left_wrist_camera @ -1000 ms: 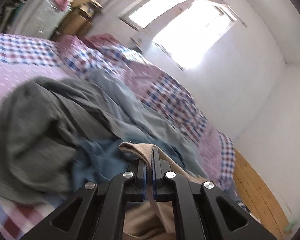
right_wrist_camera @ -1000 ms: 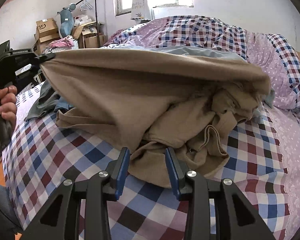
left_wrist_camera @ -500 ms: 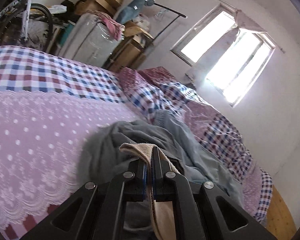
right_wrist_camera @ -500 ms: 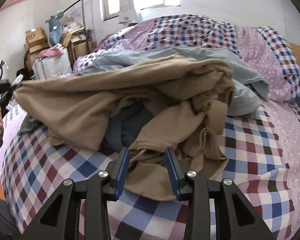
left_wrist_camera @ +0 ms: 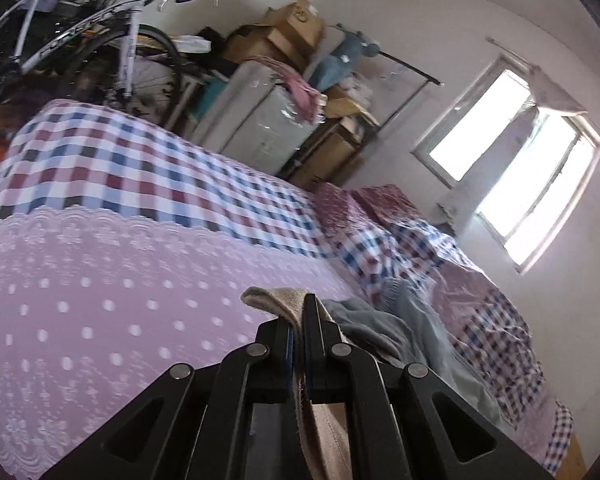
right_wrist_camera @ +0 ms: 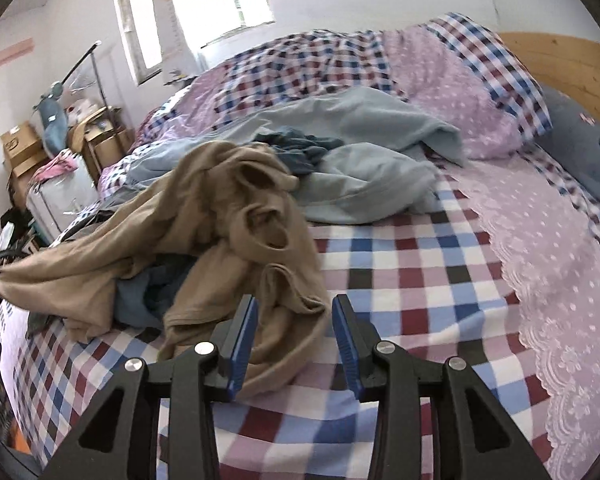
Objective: Fold clothes
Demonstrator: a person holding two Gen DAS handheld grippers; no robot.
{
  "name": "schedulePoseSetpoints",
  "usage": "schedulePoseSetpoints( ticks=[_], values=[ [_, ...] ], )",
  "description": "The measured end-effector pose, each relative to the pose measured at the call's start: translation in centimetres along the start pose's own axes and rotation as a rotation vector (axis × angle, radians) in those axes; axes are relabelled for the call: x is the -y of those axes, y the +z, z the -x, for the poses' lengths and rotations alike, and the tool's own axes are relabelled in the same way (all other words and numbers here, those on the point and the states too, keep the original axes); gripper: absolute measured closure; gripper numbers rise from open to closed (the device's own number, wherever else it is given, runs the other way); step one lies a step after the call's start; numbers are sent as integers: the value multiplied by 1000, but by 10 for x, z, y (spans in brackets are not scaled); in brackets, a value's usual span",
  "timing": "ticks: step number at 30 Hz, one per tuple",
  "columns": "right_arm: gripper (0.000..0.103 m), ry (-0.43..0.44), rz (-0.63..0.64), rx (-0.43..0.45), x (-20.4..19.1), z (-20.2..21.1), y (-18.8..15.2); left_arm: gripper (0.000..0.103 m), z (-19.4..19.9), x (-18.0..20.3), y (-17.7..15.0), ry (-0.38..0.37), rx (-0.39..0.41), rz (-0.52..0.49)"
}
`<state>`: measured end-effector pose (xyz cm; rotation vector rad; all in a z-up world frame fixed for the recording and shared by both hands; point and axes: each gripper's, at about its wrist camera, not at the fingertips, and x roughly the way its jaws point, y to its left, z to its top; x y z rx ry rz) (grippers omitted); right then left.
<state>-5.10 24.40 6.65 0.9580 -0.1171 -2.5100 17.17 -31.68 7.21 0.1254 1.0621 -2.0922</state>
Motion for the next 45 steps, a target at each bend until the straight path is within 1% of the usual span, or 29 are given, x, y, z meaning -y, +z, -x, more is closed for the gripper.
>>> schedulePoseSetpoints(
  ticks=[5,7,9,10,11,12,13,14,18,19,20,23,25,27,29,32,36,37,38,39,40,41,43,45],
  values=[
    [60,28,-44,-56,9,-6,-3,100,-13,-11,-11,86,-68,13],
    [60,42,-48,-74,8,-9,-4,99,-15,-13,-14,102,-78,24],
    [60,40,-40,-89,4,-10,-5,96,-10,-10,-15,106,-71,14],
    [60,39,-42,-94,4,-11,-6,87,-5,-7,-16,104,-48,10],
    [60,39,-46,-99,4,-13,-6,63,3,-5,-15,100,-11,6],
    [60,39,-50,-104,4,-14,-7,49,10,-3,-15,96,25,3],
    [60,37,-56,-111,4,-15,-7,29,18,-1,-14,92,62,0],
    [60,35,-64,-118,5,-17,-8,22,25,2,-14,88,99,-3],
    [60,16,-88,-144,11,-21,-10,21,45,17,-17,70,168,-77],
    [60,8,-95,-148,12,-21,-10,20,48,22,-19,60,172,-99],
    [60,4,-107,-148,15,-21,-10,20,49,27,-26,41,154,-119],
    [60,20,-181,-143,25,-23,-11,20,51,44,-52,-28,67,-170],
    [60,44,-231,-147,31,-26,-13,20,51,63,-79,-93,-31,-220],
    [60,41,-240,-149,31,-28,-13,20,54,81,-105,-149,-117,-284],
    [60,33,-234,-152,30,-32,-12,20,60,104,-134,-205,-191,-383],
    [60,34,-233,-155,28,-39,-13,20,77,132,-176,-301,-256,-521],
    [60,41,-208,-173,20,-51,-16,20,93,160,-222,-445,-369,-669],
    [66,40,-188,-174,17,-53,-16,20,96,166,-230,-474,-397,-697],
    [86,38,-168,-175,13,-54,-16,20,99,171,-239,-500,-426,-725],
    [98,23,-151,-174,11,-53,-15,20,101,174,-247,-516,-449,-746],
    [101,1,-145,-166,10,-51,-15,20,102,177,-254,-525,-467,-761],
    [102,-18,-145,-139,12,-45,-14,20,102,180,-258,-530,-484,-769],
    [102,-59,-147,-81,17,-32,-11,20,101,182,-265,-535,-515,-773],
    [103,-114,-169,-2,29,-12,-4,20,100,182,-266,-533,-535,-762]
  ],
)
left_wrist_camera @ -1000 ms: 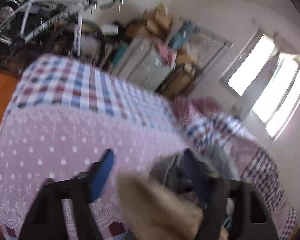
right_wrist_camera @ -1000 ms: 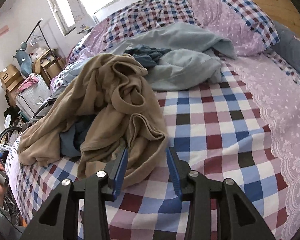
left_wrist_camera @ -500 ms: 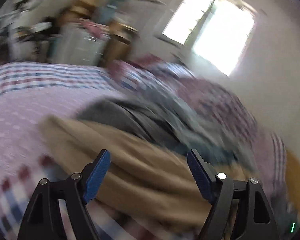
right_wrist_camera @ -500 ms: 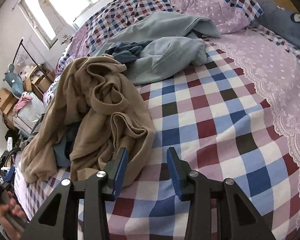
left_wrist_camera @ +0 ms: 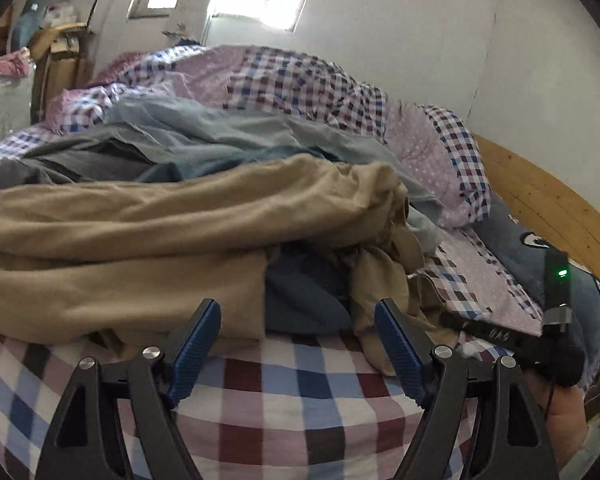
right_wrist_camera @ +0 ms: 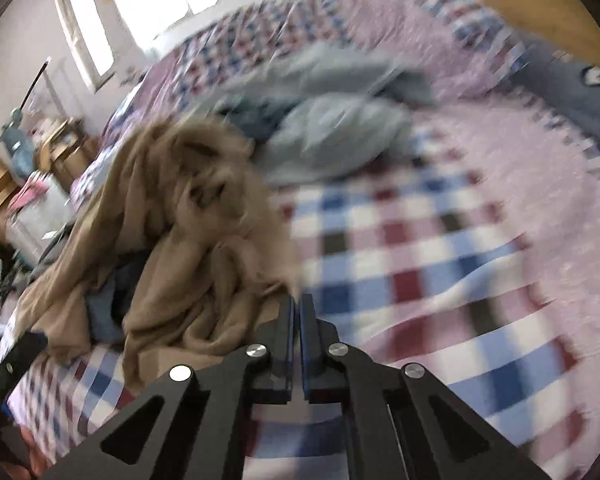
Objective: Fold clothes
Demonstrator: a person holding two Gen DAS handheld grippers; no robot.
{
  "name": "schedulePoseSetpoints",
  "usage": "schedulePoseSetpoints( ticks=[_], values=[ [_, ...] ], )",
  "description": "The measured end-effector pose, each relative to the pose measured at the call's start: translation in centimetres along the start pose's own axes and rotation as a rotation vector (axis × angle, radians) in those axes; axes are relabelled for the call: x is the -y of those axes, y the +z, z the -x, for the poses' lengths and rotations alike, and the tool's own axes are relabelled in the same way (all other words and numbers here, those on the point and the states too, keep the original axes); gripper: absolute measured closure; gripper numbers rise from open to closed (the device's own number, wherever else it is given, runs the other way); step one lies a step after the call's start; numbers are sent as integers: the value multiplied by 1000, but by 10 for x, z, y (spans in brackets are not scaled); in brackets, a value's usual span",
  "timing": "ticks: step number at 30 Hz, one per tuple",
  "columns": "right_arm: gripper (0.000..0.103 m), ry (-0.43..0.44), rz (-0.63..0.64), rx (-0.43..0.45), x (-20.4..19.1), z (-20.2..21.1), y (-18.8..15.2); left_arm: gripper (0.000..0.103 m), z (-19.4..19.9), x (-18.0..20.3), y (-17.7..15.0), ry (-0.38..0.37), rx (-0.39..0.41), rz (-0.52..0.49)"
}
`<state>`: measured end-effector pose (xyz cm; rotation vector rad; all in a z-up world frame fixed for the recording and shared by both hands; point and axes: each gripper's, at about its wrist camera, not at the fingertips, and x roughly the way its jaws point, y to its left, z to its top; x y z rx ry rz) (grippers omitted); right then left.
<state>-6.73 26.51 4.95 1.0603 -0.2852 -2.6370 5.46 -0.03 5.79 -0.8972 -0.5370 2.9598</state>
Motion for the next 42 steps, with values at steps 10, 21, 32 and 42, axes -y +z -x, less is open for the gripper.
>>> schedulePoseSetpoints(
  ticks=[10,21,32,42],
  values=[
    [91,100,-173,-37,43,3,13,20,-20,-1,-5,-23,-60,43],
    [55,141,-31,-203,-11,-41,-5,20,-29,9,-9,-54,-100,39],
    [103,26,31,-71,-28,-21,-3,20,-28,-2,-7,-58,-119,55],
    [103,-177,-140,222,44,51,35,21,-28,-8,-3,-44,-118,67]
  ],
)
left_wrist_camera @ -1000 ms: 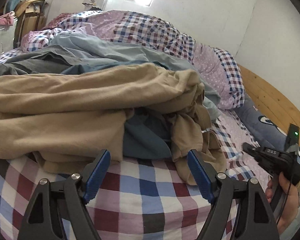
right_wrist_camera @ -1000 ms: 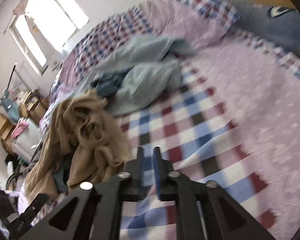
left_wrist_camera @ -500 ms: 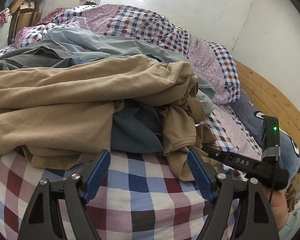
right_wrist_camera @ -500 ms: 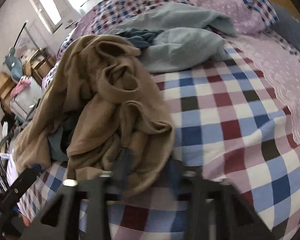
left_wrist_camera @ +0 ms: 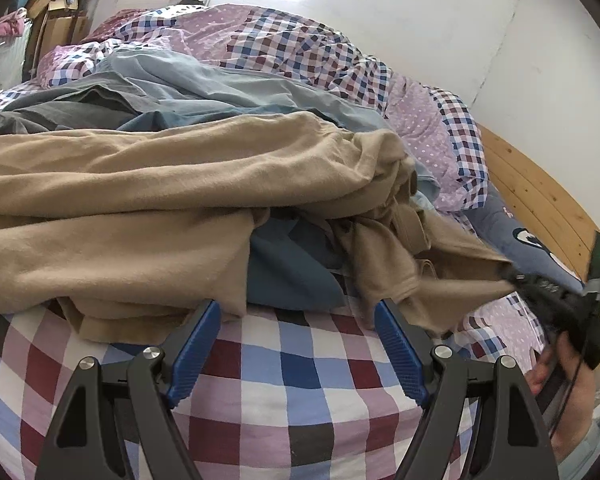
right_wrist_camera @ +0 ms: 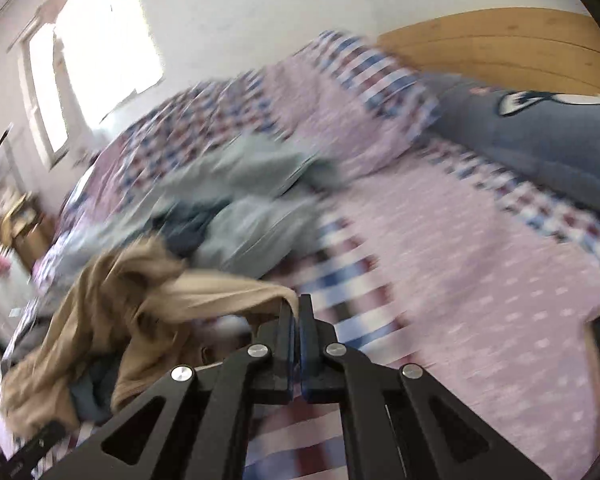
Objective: Fold clothes
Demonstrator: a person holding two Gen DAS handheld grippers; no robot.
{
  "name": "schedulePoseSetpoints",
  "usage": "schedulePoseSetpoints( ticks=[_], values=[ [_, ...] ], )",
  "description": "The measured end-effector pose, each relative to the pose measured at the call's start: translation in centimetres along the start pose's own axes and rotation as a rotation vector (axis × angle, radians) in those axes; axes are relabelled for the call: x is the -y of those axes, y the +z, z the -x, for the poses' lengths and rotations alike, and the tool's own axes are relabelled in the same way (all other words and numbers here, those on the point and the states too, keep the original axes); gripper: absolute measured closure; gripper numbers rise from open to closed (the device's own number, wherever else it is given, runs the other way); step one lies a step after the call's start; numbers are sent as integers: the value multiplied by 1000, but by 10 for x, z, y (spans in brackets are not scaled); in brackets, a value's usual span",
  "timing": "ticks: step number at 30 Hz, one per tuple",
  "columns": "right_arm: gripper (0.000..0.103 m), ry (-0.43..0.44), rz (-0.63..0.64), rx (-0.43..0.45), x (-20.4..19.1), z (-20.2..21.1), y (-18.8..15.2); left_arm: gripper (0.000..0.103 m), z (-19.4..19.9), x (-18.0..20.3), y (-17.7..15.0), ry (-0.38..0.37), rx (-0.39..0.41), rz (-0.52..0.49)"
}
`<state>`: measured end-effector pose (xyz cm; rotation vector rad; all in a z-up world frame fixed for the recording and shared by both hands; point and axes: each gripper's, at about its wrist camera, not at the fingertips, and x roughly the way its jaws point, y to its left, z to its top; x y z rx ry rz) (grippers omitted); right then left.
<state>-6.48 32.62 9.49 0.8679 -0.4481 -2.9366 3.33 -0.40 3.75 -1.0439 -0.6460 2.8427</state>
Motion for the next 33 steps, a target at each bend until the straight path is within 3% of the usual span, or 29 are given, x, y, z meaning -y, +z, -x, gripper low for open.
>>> schedulePoseSetpoints(
  ticks=[7,13,18,22,33],
  values=[
    [103,-92,-78,55,47,17,18,21,-5,5,0,-2,-3,-3],
    [98,-118,-86,-81,54,-11,7,21,-12,17,-2,-14,-17,-41],
    [67,-127,-108,-90,58,-12,-1,21,-13,26,-2,-20,-12,-67],
    [65,-94,-32,-81,39,-13,-2,21,-13,28,-1,-19,-3,-80],
    [64,15,355,-132,-55,-34,-31,21,-9,21,0,-27,-10,-66]
  ],
)
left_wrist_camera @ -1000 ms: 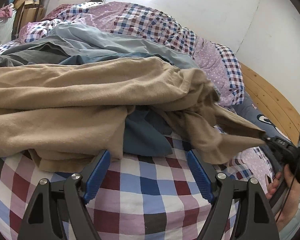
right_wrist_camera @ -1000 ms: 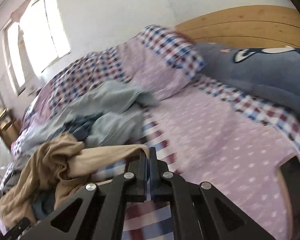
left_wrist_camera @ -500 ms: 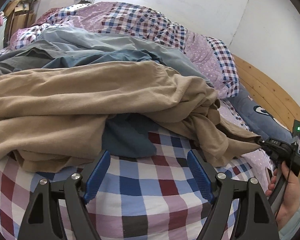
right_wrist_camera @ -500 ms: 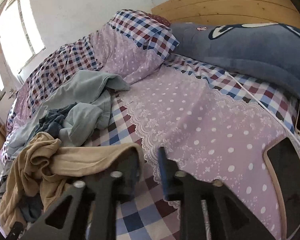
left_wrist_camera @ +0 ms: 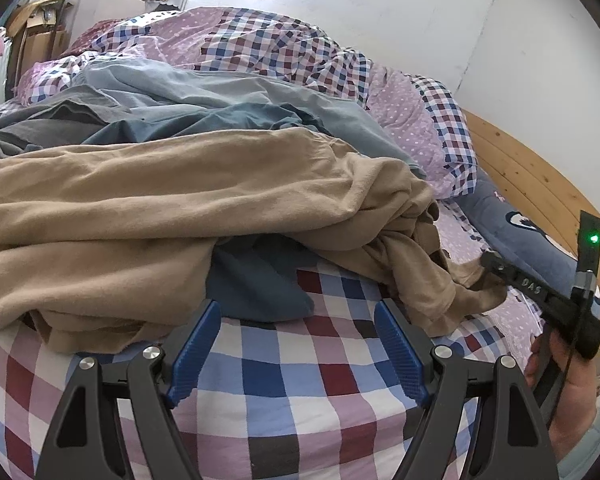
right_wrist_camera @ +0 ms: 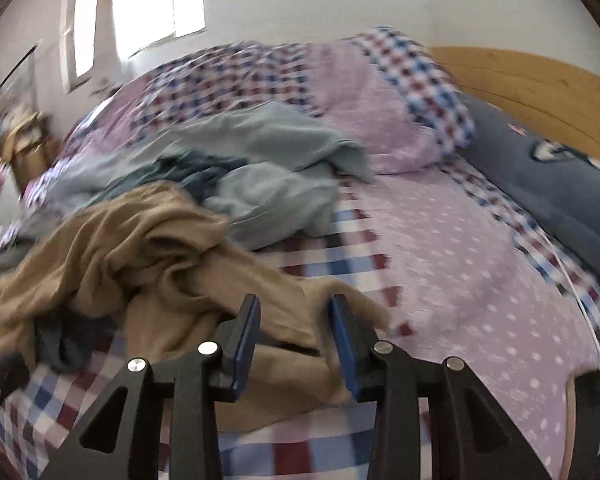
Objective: Fold clothes
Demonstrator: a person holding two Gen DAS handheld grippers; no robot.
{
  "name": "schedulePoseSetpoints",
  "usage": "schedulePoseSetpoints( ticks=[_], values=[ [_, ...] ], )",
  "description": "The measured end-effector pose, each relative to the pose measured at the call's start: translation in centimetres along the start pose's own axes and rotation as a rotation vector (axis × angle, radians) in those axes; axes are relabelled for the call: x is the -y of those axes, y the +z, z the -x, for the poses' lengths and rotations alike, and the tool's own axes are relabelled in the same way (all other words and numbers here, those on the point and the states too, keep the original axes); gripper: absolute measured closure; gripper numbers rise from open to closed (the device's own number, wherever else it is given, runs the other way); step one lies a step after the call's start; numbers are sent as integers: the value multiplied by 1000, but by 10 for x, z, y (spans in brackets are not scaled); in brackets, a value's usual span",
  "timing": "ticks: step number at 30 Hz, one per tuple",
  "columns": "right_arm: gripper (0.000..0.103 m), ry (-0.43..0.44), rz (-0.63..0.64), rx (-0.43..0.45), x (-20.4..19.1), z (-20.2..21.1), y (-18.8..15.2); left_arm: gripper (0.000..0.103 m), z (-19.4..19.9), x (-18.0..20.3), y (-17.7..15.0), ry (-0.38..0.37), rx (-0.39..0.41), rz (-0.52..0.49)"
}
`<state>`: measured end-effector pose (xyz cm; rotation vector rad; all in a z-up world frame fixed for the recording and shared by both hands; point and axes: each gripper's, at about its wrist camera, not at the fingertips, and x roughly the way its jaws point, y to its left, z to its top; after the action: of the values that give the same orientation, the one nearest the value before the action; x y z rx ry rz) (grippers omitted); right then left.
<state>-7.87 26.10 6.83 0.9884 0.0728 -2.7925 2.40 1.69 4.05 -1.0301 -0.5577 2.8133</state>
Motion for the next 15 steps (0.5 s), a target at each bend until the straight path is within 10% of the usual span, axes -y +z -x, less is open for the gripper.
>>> schedulePoseSetpoints(
  ticks=[12,15],
  values=[
    [64,-24,120,-84,-38,-44,-7,21,3,-15,6,-27,-30,55],
    [85,-23,92,-81,-34,-47,-4,21,3,-18,7,-31,-33,66]
  ],
)
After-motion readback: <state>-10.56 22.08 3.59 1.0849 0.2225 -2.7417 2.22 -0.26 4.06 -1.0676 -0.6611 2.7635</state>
